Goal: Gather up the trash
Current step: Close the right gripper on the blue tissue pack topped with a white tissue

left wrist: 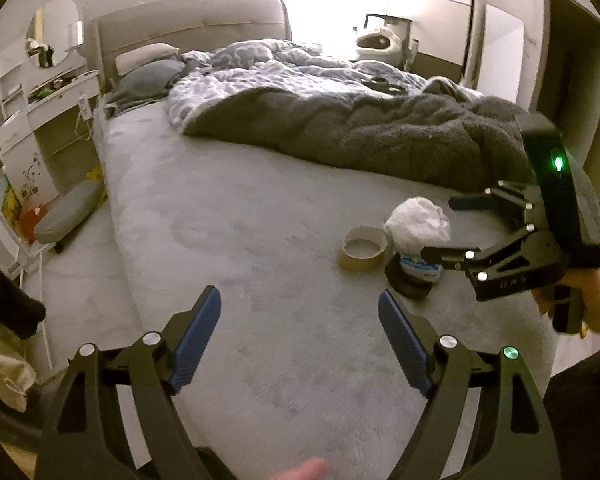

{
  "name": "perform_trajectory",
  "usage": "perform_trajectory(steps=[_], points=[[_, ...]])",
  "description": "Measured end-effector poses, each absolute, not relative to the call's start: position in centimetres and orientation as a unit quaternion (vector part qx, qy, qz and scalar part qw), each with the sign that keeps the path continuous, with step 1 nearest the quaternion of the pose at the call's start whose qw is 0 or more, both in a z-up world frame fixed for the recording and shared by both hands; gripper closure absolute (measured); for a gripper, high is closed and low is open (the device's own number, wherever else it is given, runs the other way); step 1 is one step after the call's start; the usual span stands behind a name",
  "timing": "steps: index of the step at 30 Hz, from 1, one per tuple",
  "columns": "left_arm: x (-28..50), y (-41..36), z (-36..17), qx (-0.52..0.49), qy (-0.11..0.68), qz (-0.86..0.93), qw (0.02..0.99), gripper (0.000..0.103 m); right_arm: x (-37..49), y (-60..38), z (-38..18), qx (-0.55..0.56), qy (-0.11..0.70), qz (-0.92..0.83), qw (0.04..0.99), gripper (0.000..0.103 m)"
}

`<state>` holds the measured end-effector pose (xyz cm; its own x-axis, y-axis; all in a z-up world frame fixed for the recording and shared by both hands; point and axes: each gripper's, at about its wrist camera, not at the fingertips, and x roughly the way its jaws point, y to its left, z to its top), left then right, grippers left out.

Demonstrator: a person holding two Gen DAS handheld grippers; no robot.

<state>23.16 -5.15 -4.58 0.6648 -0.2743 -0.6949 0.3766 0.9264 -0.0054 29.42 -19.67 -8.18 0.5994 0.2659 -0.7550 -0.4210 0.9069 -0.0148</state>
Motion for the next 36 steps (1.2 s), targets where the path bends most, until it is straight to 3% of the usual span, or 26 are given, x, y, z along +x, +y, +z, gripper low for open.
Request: perform_trajectory(steps=[14,16,18,24,36], points=[[24.9,-8.7,-7.3,0.086,0.39,-0.239,0.885,0.017,31.8,-20.4,-9.7,-0.088,0.424,0.215,0.875,0.012],[25.2,-9.4,-7.8,0.08,0.396,-0.259,0.877,0.017,32.2,-20.4,-10.0,-0.086,0.428,0.219,0.872,0.017],[25.5,-10.0,-8.3,0.081,0.401,-0.275,0.87,0.017,32.5,-20.6,-10.1,-0.08,0.432,0.224,0.87,0.031],[25.6,-12.0,-9.7,0.097,0.408,-0.3,0.857,0.017,32.9,-21.0,-9.8,-0.058,0.432,0.232,0.87,0.045],[26.4,-14.3,-11.1,0.105,0.412,-0.305,0.852,0.033,32.0,-23.6,-8.0,-0.007,0.407,0.231,0.884,0.046]])
